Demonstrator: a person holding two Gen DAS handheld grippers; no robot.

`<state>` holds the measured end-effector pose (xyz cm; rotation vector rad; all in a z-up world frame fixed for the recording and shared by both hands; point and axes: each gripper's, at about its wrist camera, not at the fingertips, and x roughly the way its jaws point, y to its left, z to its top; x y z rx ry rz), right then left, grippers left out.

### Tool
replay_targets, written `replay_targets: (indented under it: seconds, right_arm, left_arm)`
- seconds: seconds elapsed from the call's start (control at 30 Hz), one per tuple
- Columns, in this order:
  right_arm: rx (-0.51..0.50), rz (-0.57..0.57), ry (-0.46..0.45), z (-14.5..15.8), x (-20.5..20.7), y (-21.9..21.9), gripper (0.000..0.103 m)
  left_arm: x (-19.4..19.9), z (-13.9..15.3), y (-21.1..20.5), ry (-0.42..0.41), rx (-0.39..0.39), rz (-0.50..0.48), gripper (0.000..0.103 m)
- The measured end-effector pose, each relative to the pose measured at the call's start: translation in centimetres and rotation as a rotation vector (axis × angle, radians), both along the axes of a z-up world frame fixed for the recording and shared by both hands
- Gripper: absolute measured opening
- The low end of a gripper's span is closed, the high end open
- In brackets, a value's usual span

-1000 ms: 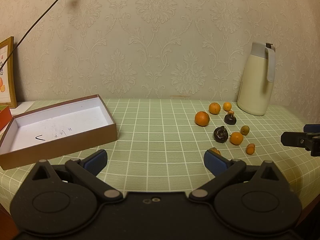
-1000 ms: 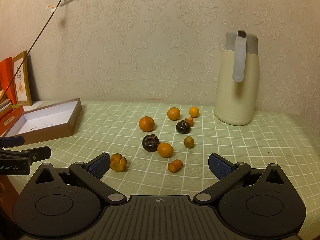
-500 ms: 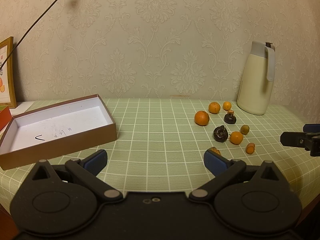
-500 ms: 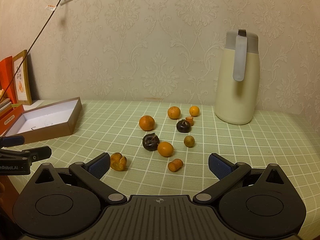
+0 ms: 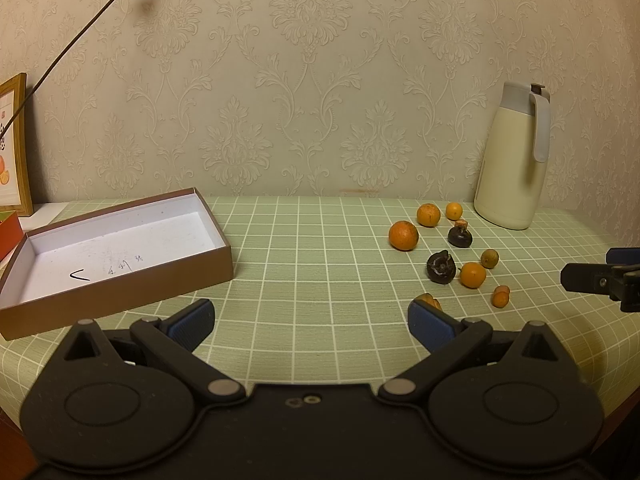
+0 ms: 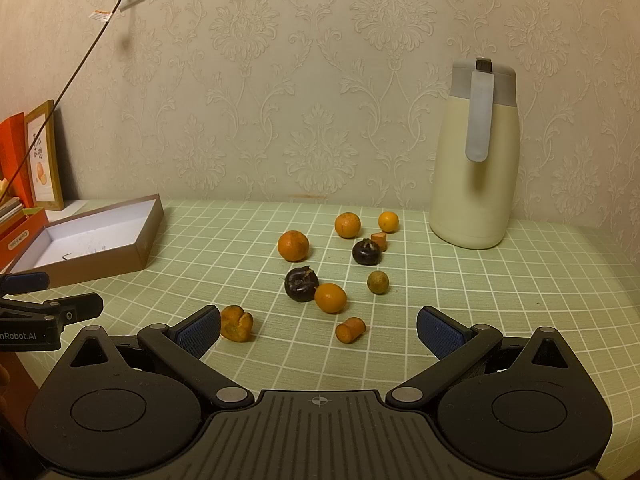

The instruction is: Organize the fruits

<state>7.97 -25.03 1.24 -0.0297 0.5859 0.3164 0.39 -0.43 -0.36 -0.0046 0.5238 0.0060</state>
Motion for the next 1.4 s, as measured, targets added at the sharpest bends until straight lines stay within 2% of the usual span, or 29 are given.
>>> replay_targets:
  seconds: [0.43,0.6,0.67,0.8,0.87,0.93,0.97,1.03,1.1,1.4]
  right_arm:
    - [0.010,-0.008,0.005,0.0,0.1,-0.1,0.103]
    - [0.008,-0.020,0.014,-0.1,0.3,-0.5,0.103]
    - [-0.010,-0.057,0.025,-0.3,1.0,-0.9,0.103]
    - [-0.012,-0.130,0.025,-0.9,2.2,-2.9,0.103]
    - [-0.026,-0.160,0.034,-1.3,2.7,-3.7,0.103]
    - [-0.018,-0.176,0.033,-1.5,2.9,-4.6,0.103]
    - [-0.013,-0.186,0.032,-1.6,3.0,-5.0,0.103]
    - [0.002,-0.197,0.034,-1.7,3.3,-5.7,0.103]
    - [0.002,-0.213,0.035,-1.9,3.9,-6.2,0.103]
    - [0.011,-0.277,0.090,-3.8,6.6,-8.4,0.103]
  left_arm:
    - [0.0,-0.1,0.0,0.017,-0.011,-0.010,0.097]
    - [0.9,-0.6,-0.2,0.076,-0.034,0.006,0.097]
    - [1.5,-1.2,-0.8,0.104,-0.030,-0.021,0.097]
    - [2.4,-2.3,-1.9,0.084,-0.064,-0.029,0.097]
    - [3.3,-2.9,-2.7,0.102,-0.068,-0.042,0.097]
    - [4.1,-3.5,-3.5,0.125,-0.110,-0.055,0.096]
    - [4.4,-3.8,-4.0,0.132,-0.100,-0.052,0.096]
    - [5.1,-4.3,-5.3,0.135,-0.057,-0.047,0.092]
    - [5.8,-4.7,-6.2,0.138,-0.054,-0.043,0.079]
    - [8.8,-6.5,-8.4,0.163,-0.033,-0.033,0.058]
